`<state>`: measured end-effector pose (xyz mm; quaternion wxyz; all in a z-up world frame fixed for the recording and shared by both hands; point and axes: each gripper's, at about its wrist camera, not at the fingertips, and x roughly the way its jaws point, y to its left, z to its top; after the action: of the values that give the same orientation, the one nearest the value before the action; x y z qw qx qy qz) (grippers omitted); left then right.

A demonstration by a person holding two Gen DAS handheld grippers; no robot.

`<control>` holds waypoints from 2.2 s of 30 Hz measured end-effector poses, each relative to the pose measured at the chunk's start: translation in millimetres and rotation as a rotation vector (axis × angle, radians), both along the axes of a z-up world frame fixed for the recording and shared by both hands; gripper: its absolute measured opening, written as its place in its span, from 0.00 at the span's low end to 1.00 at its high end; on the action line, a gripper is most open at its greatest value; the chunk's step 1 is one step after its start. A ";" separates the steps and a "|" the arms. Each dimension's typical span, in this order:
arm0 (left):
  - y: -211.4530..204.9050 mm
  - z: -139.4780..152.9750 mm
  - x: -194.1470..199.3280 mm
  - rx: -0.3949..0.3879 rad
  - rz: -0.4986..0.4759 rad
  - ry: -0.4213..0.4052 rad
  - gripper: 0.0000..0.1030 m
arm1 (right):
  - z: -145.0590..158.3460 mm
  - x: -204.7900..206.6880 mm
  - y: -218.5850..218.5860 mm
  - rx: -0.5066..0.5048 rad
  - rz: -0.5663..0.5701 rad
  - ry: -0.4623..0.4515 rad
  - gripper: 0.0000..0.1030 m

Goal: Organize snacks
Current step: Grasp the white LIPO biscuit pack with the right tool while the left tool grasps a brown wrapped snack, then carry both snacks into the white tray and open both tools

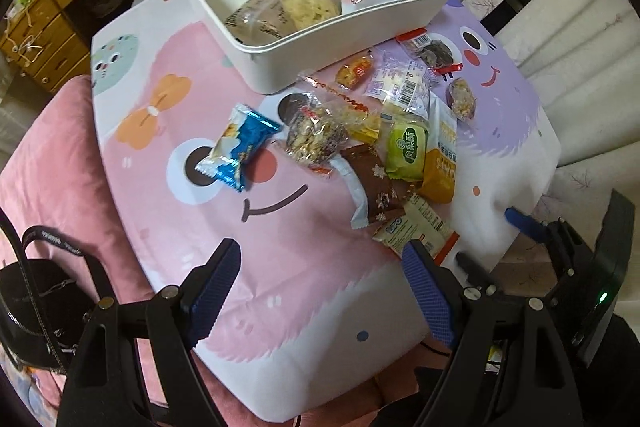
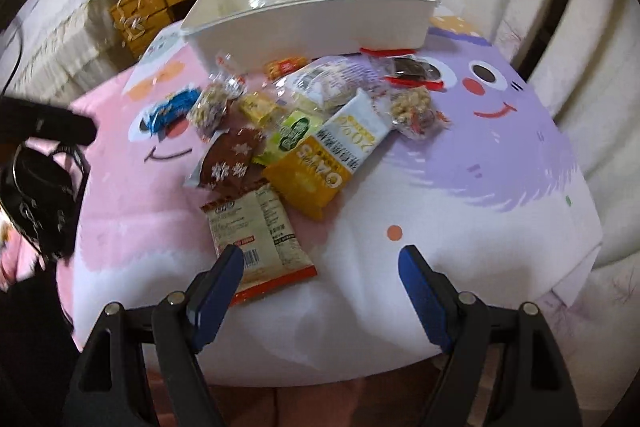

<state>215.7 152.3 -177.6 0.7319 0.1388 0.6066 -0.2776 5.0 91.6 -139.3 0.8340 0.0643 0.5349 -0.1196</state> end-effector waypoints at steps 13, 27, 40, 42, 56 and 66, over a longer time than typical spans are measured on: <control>-39.7 -52.9 27.6 0.028 0.011 0.098 0.80 | -17.1 8.8 20.6 -0.030 0.101 0.031 0.78; -69.0 -102.6 43.6 0.053 0.096 0.184 0.79 | -51.3 24.2 42.5 -0.089 0.266 -0.024 0.78; -100.1 -109.0 40.1 0.077 0.084 0.137 0.46 | -57.3 20.9 36.8 -0.047 0.254 -0.100 0.80; -105.9 -109.6 36.0 0.086 0.065 0.124 0.40 | -57.6 20.7 37.3 -0.047 0.265 -0.098 0.80; -68.4 -107.5 25.4 0.070 0.130 0.159 0.31 | -50.7 27.2 47.5 -0.045 0.308 -0.051 0.52; -24.3 -63.8 3.9 0.028 0.176 0.096 0.31 | -41.3 24.2 60.3 -0.083 0.291 0.020 0.45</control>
<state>219.6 128.0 -241.4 0.7214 0.0818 0.6548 -0.2101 29.2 151.9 -180.7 0.8391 -0.0494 0.5413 -0.0202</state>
